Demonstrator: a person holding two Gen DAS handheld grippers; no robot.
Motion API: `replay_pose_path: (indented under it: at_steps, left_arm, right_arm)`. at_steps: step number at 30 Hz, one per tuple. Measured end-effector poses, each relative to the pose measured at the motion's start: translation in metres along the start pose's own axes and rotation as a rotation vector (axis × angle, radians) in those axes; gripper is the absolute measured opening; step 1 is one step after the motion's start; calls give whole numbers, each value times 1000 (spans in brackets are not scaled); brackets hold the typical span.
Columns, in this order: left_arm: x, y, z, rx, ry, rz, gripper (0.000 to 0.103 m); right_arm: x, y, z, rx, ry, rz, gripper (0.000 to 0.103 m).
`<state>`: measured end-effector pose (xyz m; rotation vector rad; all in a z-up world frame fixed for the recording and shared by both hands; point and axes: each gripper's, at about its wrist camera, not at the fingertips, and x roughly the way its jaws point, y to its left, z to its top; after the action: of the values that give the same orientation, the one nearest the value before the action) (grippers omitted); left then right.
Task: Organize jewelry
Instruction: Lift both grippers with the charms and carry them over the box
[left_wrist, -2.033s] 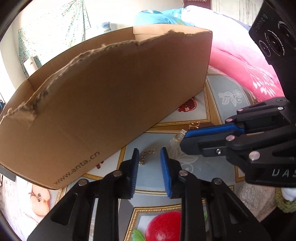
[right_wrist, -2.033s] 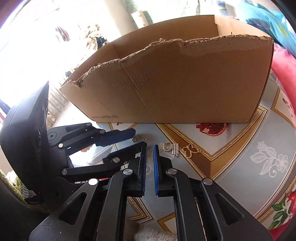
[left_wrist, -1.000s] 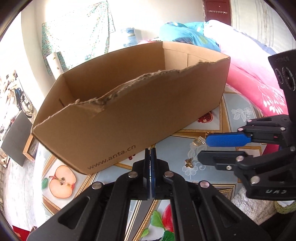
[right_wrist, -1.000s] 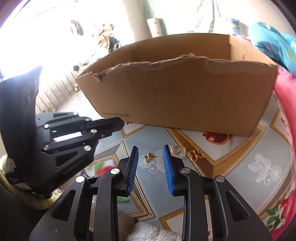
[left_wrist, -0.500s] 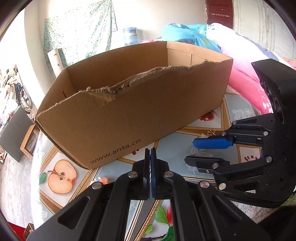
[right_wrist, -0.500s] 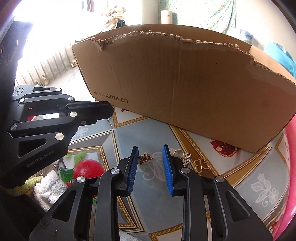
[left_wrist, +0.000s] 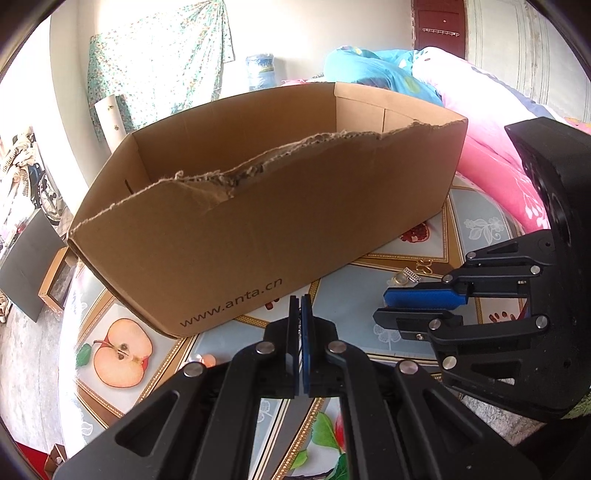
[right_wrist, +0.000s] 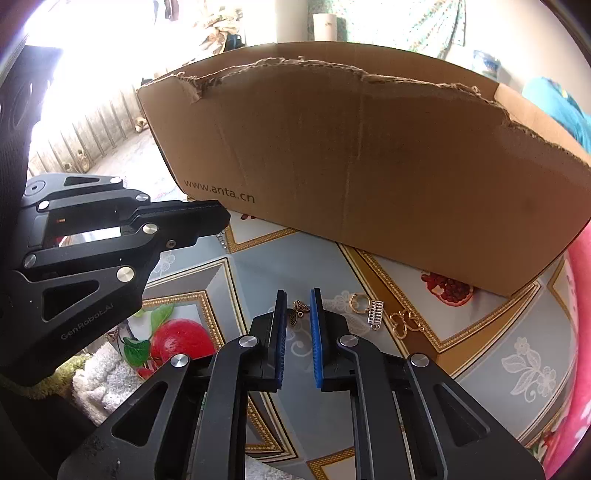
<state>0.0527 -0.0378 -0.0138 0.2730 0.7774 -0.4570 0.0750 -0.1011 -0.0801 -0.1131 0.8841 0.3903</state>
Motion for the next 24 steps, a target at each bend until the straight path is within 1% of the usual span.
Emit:
replay_pose_path:
  at_steps: [1,6,8,10,13,16,19,22,24]
  left_arm:
    - [0,0,0,0,-1,1,1]
    - [-2,0,-1,-2,-8,2,0]
    - [-5,0,-1,-2,-16,-1,1]
    - [-9,1,0,-6,-28,-14,1]
    - [-22,5,2,-20,-54,-54,1]
    - [-41,12,11,-37,-91,-111,1]
    - [-65,23,27,-55,-150,-169,0]
    - [-86,31,50,-52,-221,-205,1]
    - [-93,35,68,-53,-257,-225,1]
  right_arm:
    - [-6,-9,1,6,1,7,10]
    - [-7,-11,5,29,1,22,10]
    - [-14,-19,6,32,-6,25,10]
    - [-23,-26,7,36,-16,27,10]
    - [-40,-32,6,45,-38,31,10]
    - [-63,-36,13,69,-79,71,10]
    - [-89,-41,25,74,-139,87,10]
    - [-115,-51,42,84,-214,108,10]
    - [-130,-60,57,89,-258,113,10]
